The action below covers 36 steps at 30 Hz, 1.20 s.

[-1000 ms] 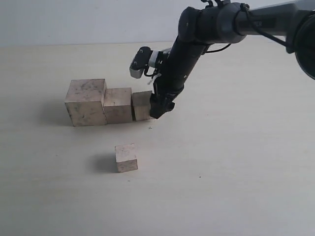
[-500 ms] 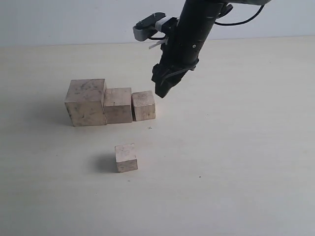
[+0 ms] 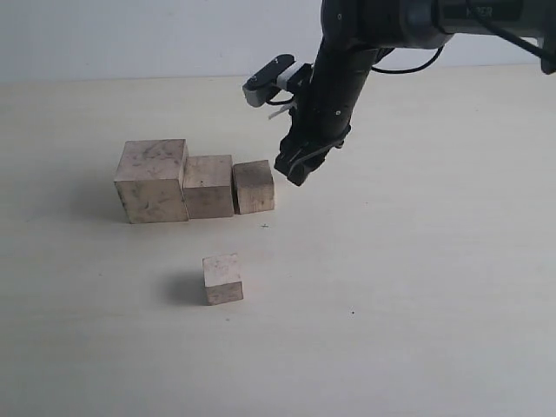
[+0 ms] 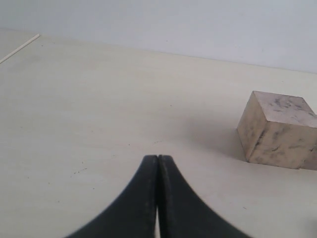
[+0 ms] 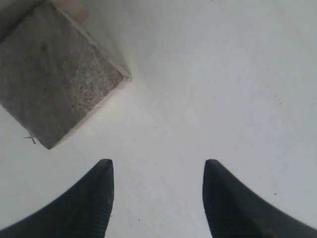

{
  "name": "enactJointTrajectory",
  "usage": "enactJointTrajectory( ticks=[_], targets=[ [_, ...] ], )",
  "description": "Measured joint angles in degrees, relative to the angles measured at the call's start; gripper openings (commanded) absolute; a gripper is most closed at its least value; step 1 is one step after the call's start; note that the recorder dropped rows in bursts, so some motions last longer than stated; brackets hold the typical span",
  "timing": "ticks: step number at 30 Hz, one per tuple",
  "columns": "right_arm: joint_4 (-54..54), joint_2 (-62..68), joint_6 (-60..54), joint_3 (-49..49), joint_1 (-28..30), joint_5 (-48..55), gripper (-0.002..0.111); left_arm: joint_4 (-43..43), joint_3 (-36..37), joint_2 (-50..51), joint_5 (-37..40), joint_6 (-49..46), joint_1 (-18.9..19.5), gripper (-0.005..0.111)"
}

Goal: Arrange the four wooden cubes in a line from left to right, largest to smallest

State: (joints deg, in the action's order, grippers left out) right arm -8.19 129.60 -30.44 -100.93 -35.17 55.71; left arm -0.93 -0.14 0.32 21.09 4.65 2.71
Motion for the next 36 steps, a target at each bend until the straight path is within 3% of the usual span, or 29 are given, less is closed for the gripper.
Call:
enactJointTrajectory(
  ticks=[36],
  targets=[
    [-8.1,1.4,2.1,0.0,0.0,0.1,0.052,0.0,0.0,0.0,0.0,0.0,0.0,0.000]
  ],
)
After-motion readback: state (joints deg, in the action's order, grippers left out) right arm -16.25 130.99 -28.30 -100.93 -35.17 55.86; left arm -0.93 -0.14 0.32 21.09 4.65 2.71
